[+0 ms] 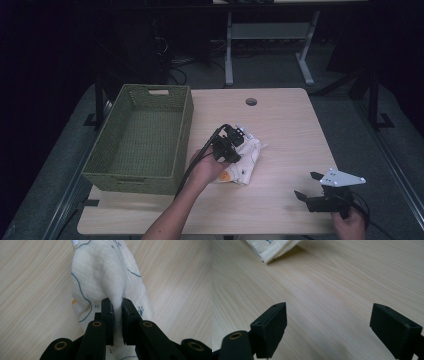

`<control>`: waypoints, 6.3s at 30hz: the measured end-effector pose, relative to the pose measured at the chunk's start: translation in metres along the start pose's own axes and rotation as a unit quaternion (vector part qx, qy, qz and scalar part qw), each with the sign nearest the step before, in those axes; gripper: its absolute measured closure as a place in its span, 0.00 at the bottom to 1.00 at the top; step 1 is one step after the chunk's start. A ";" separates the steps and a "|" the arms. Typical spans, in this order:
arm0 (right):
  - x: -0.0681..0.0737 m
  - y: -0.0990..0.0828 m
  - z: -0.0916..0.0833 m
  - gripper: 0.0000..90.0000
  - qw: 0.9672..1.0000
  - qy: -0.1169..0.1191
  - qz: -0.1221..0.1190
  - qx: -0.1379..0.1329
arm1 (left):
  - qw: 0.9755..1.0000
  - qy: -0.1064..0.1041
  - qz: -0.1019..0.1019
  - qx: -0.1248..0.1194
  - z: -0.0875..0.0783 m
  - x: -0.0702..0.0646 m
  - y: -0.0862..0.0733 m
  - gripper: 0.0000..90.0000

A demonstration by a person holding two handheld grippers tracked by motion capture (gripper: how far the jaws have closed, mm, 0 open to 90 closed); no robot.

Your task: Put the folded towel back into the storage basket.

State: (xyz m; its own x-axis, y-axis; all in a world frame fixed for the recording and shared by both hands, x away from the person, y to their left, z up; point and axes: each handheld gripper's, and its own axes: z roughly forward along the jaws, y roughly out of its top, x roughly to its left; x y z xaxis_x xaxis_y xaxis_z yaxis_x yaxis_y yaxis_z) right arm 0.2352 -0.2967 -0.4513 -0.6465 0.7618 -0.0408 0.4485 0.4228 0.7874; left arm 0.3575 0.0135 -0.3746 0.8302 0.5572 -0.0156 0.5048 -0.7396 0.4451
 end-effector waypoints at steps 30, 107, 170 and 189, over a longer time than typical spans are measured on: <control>0.000 0.001 0.003 0.15 1.000 0.004 0.015 -0.007 | 0.995 -0.041 -0.063 -0.062 -0.088 0.054 -0.025 0.93; 0.006 0.012 0.000 0.15 0.999 0.025 0.008 -0.031 | 0.972 -0.066 -0.200 -0.106 -0.141 0.186 -0.179 0.93; 0.012 0.015 0.008 0.15 0.999 0.038 -0.024 -0.002 | 0.970 0.046 -0.235 0.034 -0.091 0.209 -0.191 0.91; 0.002 0.011 0.010 0.15 0.999 0.040 -0.008 -0.002 | 0.957 0.072 -0.253 0.121 -0.048 0.227 -0.190 0.99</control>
State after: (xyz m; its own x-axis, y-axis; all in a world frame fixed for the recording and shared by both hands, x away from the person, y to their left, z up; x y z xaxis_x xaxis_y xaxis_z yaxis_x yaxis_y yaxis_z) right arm 0.2451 -0.2855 -0.4484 -0.7006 0.7136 -0.0051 0.4355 0.4332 0.7891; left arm 0.4384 0.2986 -0.4193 0.4318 0.9009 -0.0433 0.8886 -0.4168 0.1914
